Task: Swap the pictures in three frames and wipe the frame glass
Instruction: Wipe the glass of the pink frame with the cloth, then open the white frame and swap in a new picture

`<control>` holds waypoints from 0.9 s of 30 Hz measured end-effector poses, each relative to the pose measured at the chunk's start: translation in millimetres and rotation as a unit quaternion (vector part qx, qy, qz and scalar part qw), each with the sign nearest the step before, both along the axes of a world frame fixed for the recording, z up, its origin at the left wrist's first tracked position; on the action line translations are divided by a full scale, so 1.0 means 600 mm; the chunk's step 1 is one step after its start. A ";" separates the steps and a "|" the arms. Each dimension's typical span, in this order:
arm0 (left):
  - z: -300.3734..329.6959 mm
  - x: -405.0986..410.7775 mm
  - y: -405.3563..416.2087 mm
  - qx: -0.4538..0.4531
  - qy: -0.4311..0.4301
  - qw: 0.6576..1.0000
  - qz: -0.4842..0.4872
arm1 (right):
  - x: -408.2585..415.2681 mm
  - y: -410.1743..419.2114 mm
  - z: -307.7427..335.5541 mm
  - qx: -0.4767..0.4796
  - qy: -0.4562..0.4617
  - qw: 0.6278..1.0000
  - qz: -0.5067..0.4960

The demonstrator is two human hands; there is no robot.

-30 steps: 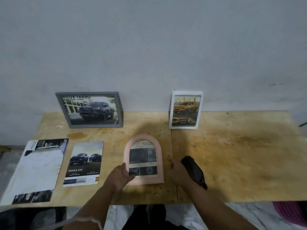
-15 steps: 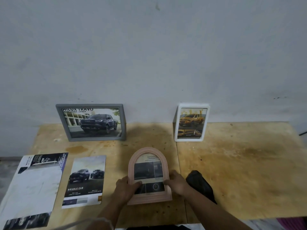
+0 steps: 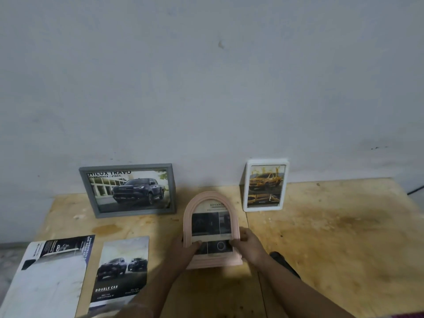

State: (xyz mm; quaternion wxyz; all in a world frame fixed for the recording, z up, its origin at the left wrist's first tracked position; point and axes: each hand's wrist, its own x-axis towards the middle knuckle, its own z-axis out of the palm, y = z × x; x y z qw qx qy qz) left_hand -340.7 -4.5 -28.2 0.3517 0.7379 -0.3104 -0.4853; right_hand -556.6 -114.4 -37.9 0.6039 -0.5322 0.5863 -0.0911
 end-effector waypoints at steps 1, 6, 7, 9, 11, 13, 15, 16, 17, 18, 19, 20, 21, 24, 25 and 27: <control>0.011 0.004 -0.015 -0.020 -0.013 1.000 0.007 | 0.008 -0.012 0.008 -0.012 -0.004 1.000 -0.010; 0.046 0.032 -0.084 -0.072 -0.012 0.997 -0.003 | 0.053 -0.073 0.038 -0.055 -0.029 0.996 -0.066; 0.049 0.038 -0.096 -0.067 -0.005 0.998 -0.012 | 0.061 -0.083 0.041 -0.063 -0.032 0.995 -0.073; 0.052 0.045 -0.116 -0.067 0.004 0.997 -0.025 | 0.072 -0.101 0.042 -0.070 -0.035 0.994 -0.081; 0.055 0.049 -0.131 -0.071 0.017 0.997 -0.019 | 0.080 -0.113 0.043 -0.067 -0.040 0.993 -0.085; 0.045 0.054 -0.143 -0.071 0.036 0.997 -0.004 | 0.087 -0.120 0.040 -0.065 -0.037 0.993 -0.085; 0.034 0.057 -0.151 -0.078 0.047 0.996 0.009 | 0.093 -0.126 0.031 -0.068 -0.040 0.993 -0.087; 0.026 0.058 -0.156 -0.084 0.046 0.995 0.015 | 0.096 -0.129 0.027 -0.067 -0.044 0.993 -0.086; 0.019 0.060 -0.162 -0.090 0.049 0.994 0.032 | 0.099 -0.132 0.024 -0.060 -0.048 0.994 -0.083; 0.008 0.063 -0.167 -0.089 0.046 0.994 0.041 | 0.103 -0.133 0.020 -0.054 -0.051 0.994 -0.076; 0.007 0.063 -0.172 -0.092 0.048 0.993 0.049 | 0.106 -0.134 0.018 -0.048 -0.055 0.995 -0.069; 0.000 0.065 -0.175 -0.089 0.037 0.994 0.045 | 0.108 -0.135 0.015 -0.041 -0.061 0.995 -0.061; -0.002 0.065 -0.177 -0.089 0.037 0.994 0.046 | 0.110 -0.136 0.013 -0.037 -0.066 0.996 -0.053; -0.018 0.057 -0.177 -0.069 0.026 0.995 0.063 | 0.111 -0.130 0.002 -0.034 -0.067 0.996 -0.052; -0.020 0.049 -0.173 -0.064 0.030 0.994 0.083 | 0.106 -0.125 -0.006 -0.040 -0.064 0.996 -0.055; -0.036 0.029 -0.159 -0.037 0.015 0.992 0.118 | 0.092 -0.112 -0.011 -0.053 -0.056 0.995 -0.064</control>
